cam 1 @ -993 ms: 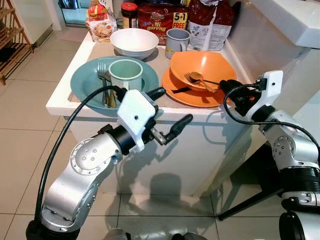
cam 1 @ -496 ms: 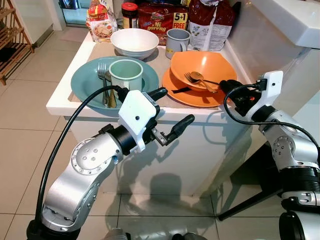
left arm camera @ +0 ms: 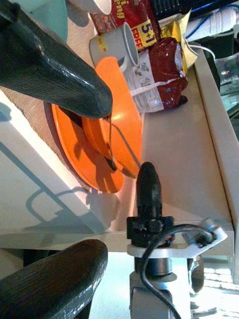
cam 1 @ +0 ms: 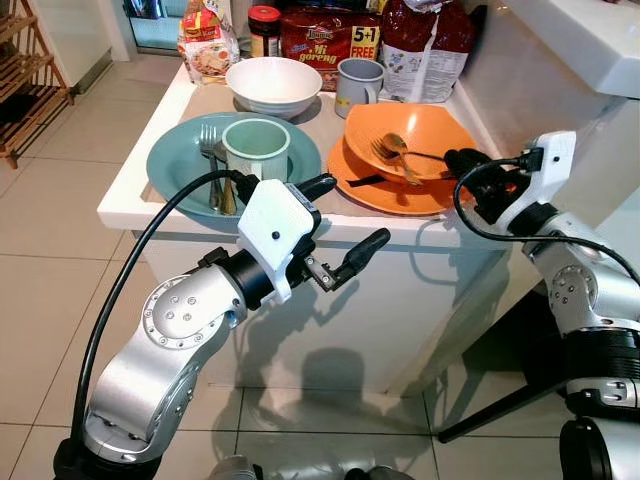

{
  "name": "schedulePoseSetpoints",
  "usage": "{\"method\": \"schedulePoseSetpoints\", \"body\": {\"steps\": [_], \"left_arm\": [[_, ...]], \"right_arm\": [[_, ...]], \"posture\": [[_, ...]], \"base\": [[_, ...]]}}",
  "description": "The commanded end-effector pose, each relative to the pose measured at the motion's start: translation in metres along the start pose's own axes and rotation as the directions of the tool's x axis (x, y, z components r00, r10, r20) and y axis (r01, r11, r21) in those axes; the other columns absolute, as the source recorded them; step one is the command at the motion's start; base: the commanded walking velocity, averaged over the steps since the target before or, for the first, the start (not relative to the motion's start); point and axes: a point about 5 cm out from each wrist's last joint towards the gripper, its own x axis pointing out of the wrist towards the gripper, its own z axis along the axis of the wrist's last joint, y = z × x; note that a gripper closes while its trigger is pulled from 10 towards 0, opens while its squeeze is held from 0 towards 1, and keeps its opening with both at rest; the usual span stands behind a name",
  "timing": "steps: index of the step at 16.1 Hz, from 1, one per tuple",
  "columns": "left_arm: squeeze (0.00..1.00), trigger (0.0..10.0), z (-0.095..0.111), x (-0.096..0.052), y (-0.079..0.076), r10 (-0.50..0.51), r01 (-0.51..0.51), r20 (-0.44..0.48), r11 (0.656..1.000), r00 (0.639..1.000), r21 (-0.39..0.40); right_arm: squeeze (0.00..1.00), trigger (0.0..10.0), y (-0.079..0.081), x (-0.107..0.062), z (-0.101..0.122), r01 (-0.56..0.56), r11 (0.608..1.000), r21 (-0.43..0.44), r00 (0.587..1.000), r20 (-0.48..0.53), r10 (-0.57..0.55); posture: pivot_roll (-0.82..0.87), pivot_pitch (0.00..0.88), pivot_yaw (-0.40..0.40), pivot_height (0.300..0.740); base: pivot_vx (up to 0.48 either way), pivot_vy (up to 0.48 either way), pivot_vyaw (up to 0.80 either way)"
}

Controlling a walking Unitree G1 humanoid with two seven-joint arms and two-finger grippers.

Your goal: Setting the table

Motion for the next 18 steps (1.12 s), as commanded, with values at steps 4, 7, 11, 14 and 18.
{"method": "schedulePoseSetpoints", "body": {"steps": [4,7,11,14,18], "left_arm": [[0.0,10.0,0.003,0.001,-0.003,-0.027,0.027,0.014,0.999,1.0,0.02],[0.0,10.0,0.003,0.001,-0.003,-0.033,0.033,0.014,0.999,0.999,0.022],[0.0,10.0,0.003,0.001,-0.004,-0.037,0.036,0.012,0.999,0.999,0.023],[0.0,10.0,0.002,0.001,-0.005,-0.044,0.044,0.008,0.999,0.999,0.022],[0.0,10.0,0.002,0.002,-0.006,-0.057,0.057,0.006,0.998,0.998,0.021]], "right_arm": [[0.0,0.0,0.003,0.002,0.025,-0.028,0.999,-0.031,0.997,0.077,0.03],[0.0,0.0,-0.002,0.0,0.021,-0.004,0.998,-0.063,0.999,0.037,0.006],[0.0,0.0,-0.004,-0.005,0.013,0.001,0.995,-0.097,0.999,-0.044,-0.005],[0.0,0.0,-0.008,-0.014,0.011,0.0,0.993,-0.119,0.995,-0.101,-0.012],[0.0,0.0,-0.006,-0.024,0.024,-0.044,0.992,-0.12,0.984,-0.179,0.022]], "posture": [[0.17,0.027,-0.086,0.74],[0.17,0.027,-0.086,0.74],[0.17,0.027,-0.086,0.74],[0.17,0.027,-0.086,0.74],[0.16,0.025,-0.08,0.74]], "base": [[0.0,0.0,0.0],[0.0,0.0,0.0],[0.0,0.0,0.0],[0.0,0.0,0.0],[0.0,0.0,0.0]]}}
